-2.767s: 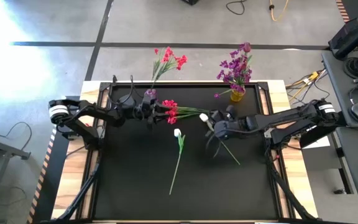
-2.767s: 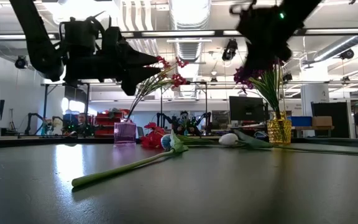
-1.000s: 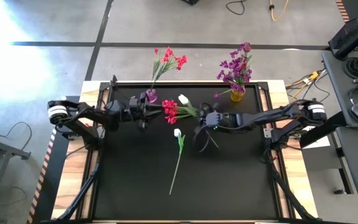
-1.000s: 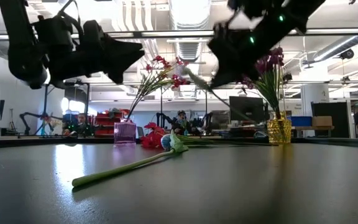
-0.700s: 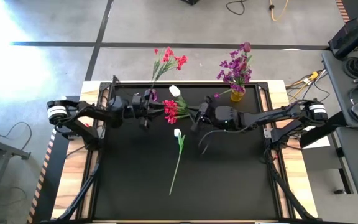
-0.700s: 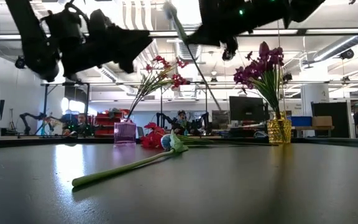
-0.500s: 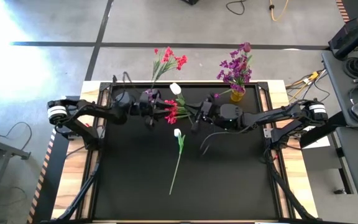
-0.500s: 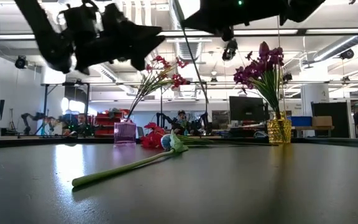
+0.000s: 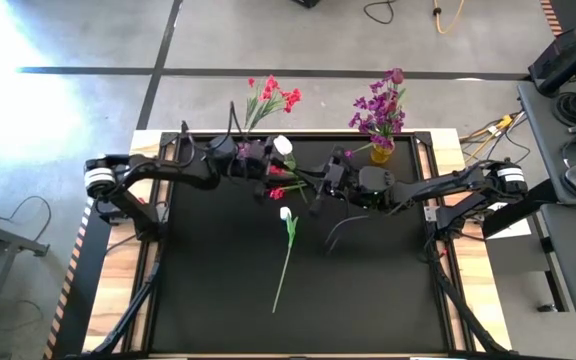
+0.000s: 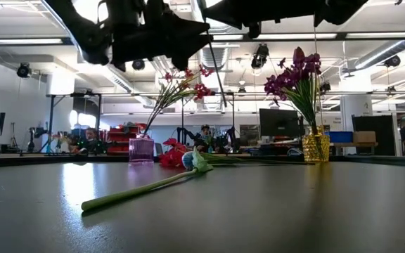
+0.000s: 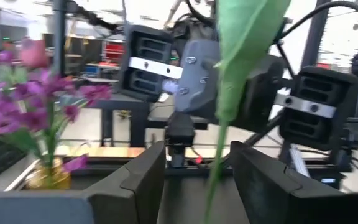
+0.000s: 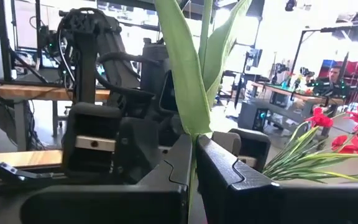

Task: Sort flowers into vase by color
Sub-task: Put the right white tulip into the purple vase

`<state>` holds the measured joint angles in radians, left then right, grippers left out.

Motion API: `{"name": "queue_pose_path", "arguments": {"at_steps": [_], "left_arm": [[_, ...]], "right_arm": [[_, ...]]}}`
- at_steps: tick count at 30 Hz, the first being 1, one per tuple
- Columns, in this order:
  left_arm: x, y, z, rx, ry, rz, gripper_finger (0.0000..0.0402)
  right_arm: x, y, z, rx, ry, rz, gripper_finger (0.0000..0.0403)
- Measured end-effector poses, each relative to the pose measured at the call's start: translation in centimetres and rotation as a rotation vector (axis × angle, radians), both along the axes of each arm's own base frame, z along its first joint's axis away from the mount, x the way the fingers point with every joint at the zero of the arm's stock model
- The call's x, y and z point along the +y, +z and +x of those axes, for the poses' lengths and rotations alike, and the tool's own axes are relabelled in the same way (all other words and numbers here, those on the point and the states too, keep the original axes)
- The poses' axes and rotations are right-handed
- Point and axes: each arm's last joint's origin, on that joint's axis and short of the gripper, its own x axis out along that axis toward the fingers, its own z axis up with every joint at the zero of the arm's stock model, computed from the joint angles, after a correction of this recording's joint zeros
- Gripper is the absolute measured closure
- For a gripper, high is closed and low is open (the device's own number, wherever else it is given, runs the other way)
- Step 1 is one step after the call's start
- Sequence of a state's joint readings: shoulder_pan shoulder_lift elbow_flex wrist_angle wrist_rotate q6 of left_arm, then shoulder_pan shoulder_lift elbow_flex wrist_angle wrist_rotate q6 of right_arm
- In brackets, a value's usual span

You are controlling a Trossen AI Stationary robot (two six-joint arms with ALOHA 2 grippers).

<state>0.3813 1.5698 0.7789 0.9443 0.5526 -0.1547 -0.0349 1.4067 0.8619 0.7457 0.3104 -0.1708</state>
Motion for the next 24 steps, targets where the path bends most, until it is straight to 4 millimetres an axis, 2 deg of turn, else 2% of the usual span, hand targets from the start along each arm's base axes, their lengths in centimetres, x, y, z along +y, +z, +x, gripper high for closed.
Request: {"name": "queue_pose_path", "arguments": {"at_steps": [8, 19, 24], "left_arm": [[0.2, 0.3, 0.9, -0.012, -0.044, -0.005, 0.028], [1.0, 0.8, 0.5, -0.032, -0.017, 0.011, 0.0394], [1.9, 0.8, 0.1, -0.03, 0.018, 0.01, 0.0399]], "right_arm": [[0.0, 0.1, 0.0, -0.001, -0.003, -0.014, 0.039], [-0.1, 0.3, -0.1, -0.026, -0.049, -0.019, 0.0388], [-0.4, 0.4, -0.3, -0.013, -0.154, -0.048, 0.0349]]}}
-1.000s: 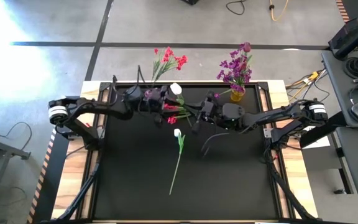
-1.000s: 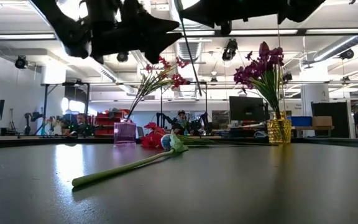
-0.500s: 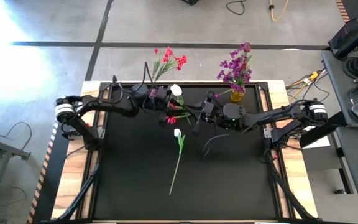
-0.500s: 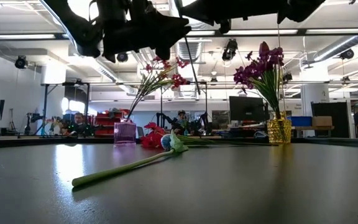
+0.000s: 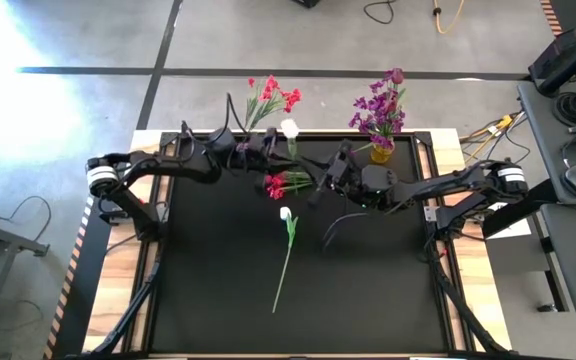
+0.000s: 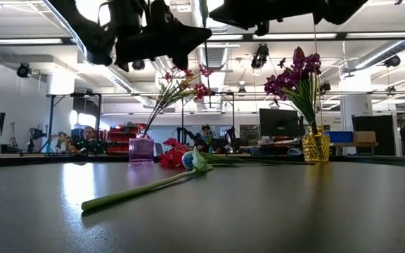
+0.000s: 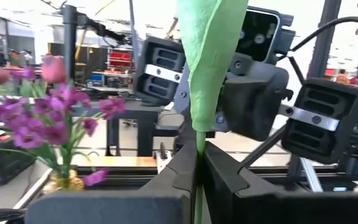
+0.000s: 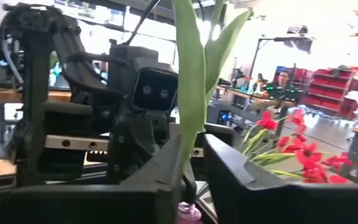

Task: Sort flowers into vase by color
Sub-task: Put the right white tulip into the purple vase

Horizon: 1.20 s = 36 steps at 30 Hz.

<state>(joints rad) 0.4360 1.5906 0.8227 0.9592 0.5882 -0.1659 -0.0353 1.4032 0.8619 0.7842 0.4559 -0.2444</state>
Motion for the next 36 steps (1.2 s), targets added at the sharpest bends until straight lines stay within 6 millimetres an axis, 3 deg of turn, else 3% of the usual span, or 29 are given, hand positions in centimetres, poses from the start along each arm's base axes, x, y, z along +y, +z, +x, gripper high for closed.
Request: {"name": "queue_pose_path", "arguments": {"at_steps": [7, 11, 16, 22, 29, 36], "left_arm": [[2.1, 0.2, -1.2, 0.022, 0.074, -0.005, 0.0401], [3.5, 0.7, -2.7, 0.078, 0.167, 0.013, 0.0401], [4.4, 2.0, -5.3, 0.183, 0.383, 0.075, 0.0401], [3.3, 3.6, -8.9, 0.234, 0.663, 0.18, 0.0401], [2.3, 1.9, -12.6, 0.126, 0.841, 0.177, 0.0401], [2.5, -0.6, -14.1, 0.054, 0.933, 0.172, 0.0402]], "right_arm": [[-0.1, 0.7, -0.9, 0.035, -0.038, 0.005, 0.0248], [-0.1, 0.7, -1.5, 0.102, -0.043, 0.03, 0.0216], [-0.1, 0.5, -1.8, 0.143, -0.042, 0.054, 0.0212], [-0.1, 0.1, -1.7, 0.165, -0.043, 0.054, 0.0223], [-0.1, 0.1, -1.6, 0.169, -0.043, 0.049, 0.0227], [-0.1, 0.1, -1.6, 0.164, -0.041, 0.051, 0.0233]]}}
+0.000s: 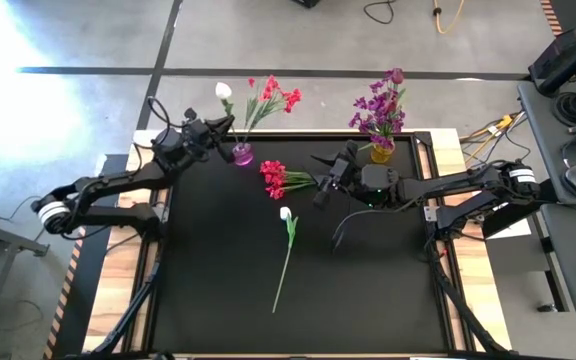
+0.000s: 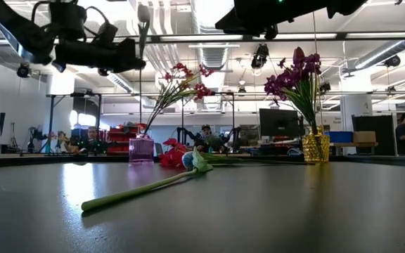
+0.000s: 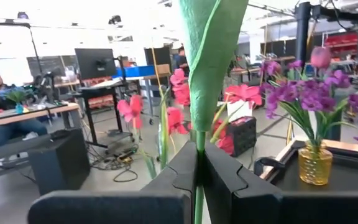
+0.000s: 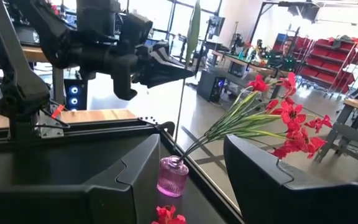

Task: Sort flowers into vase by color
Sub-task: Put the right white tulip into the purple vase

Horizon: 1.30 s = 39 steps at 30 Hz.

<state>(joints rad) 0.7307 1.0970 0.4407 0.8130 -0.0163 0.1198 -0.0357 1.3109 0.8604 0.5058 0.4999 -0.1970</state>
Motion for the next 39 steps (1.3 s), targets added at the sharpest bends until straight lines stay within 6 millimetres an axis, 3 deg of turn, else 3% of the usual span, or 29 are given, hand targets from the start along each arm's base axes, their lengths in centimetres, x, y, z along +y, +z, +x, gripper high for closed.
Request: {"name": "queue_pose_path", "arguments": {"at_steps": [7, 24, 31, 39], "left_arm": [[1.2, -1.6, 0.0, -0.006, 0.035, -0.016, 0.0402], [3.5, -5.4, 2.1, 0.055, 0.041, -0.11, 0.0394], [3.6, -5.8, 2.2, 0.072, 0.041, -0.123, 0.0347], [3.1, -5.0, 1.7, 0.084, 0.042, -0.12, 0.0255]], "right_arm": [[0.0, 0.0, 0.0, -0.002, 0.001, 0.002, 0.0239], [0.0, 0.0, 0.0, 0.001, 0.002, -0.001, 0.0243], [0.0, -0.2, 0.0, -0.001, 0.0, 0.035, 0.0235], [-0.4, -1.8, -0.2, 0.152, -0.027, 0.112, 0.0198]]}}
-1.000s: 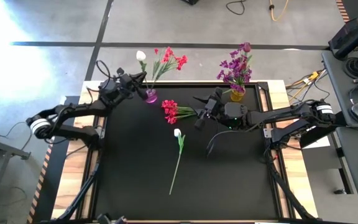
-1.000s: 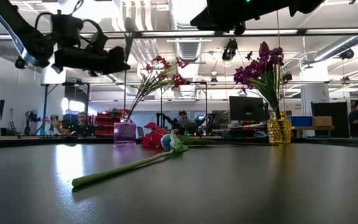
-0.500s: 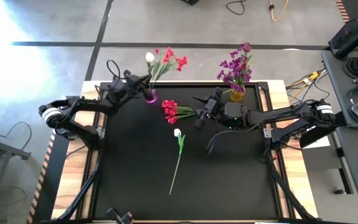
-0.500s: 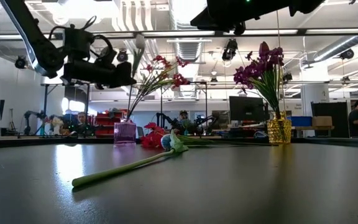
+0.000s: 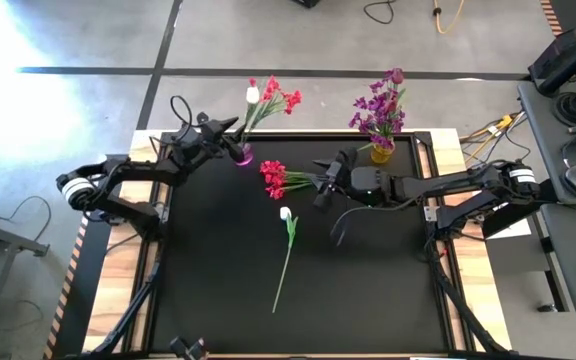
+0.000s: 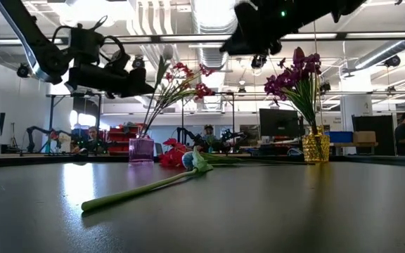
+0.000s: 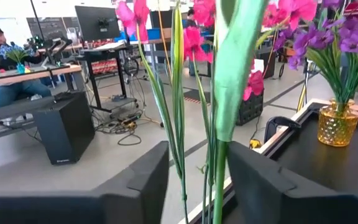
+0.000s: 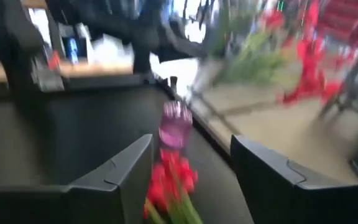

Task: Sort flowers into vase by color
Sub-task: Put the right white tulip into the purple vase, then put the red flowers into the purple vase

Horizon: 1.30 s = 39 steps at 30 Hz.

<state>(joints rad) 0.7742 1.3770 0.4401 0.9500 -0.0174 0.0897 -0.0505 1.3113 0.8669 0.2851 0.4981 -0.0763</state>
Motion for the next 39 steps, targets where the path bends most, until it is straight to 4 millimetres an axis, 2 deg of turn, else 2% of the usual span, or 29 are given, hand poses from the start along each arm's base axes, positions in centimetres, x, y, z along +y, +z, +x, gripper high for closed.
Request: {"name": "queue_pose_path", "arguments": {"at_steps": [7, 15, 22, 28, 34, 39], "left_arm": [[-1.7, 0.4, -1.7, -0.03, 0.0, 0.053, 0.0197], [-3.3, -0.9, -3.5, -0.055, 0.029, 0.06, 0.0205], [-3.4, -1.2, -3.4, -0.054, -0.003, 0.05, 0.0242], [-3.4, -1.5, -2.1, 0.022, -0.103, -0.011, 0.0287], [-4.1, -1.0, -2.2, -0.004, -0.127, 0.052, 0.0339], [-4.5, -1.3, -2.6, -0.015, -0.136, 0.049, 0.0393]], "right_arm": [[-1.4, -0.8, -0.6, 0.185, -0.052, 0.113, 0.0156], [-1.9, 0.2, -0.5, 0.244, -0.051, 0.088, 0.0152], [-1.9, 0.7, 0.1, 0.234, -0.006, 0.099, 0.0174], [-2.0, 0.0, 1.4, 0.3, 0.001, 0.088, 0.0195], [-2.7, -1.1, 2.6, 0.468, 0.023, 0.143, 0.0228], [-3.9, -1.8, 4.0, 0.59, 0.025, 0.197, 0.0236]]}}
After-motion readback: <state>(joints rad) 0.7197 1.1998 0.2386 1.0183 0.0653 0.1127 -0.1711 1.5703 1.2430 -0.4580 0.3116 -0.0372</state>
